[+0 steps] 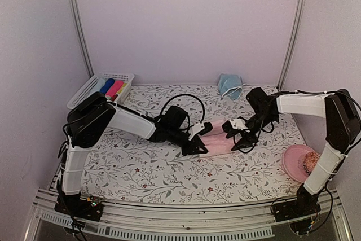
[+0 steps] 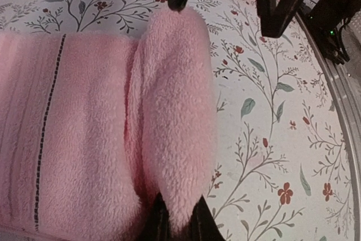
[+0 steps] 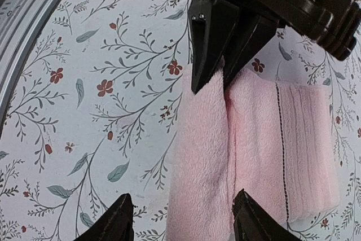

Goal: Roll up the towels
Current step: Roll the towel at the center of the board.

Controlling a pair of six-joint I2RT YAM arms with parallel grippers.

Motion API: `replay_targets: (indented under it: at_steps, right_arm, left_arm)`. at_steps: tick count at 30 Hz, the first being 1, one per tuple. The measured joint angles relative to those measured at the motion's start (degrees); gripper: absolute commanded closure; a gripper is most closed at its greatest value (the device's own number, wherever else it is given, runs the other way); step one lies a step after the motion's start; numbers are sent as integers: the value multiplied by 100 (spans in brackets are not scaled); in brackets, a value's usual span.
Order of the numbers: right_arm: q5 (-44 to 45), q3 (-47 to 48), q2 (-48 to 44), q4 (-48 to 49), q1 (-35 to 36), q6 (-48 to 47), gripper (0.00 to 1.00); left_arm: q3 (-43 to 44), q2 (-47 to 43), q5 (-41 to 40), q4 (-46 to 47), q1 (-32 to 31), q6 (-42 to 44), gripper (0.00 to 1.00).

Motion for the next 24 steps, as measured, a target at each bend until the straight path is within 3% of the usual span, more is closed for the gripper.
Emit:
replay_targets:
  at_steps: [10, 24]
  right_arm:
    - [-129, -111, -98, 216, 120, -256, 39]
    - [129, -111, 280, 256, 330, -264, 40]
  left_arm:
    - [170, 181, 741, -125, 247, -520, 100]
    - [369, 391, 1163, -214, 385, -787, 100]
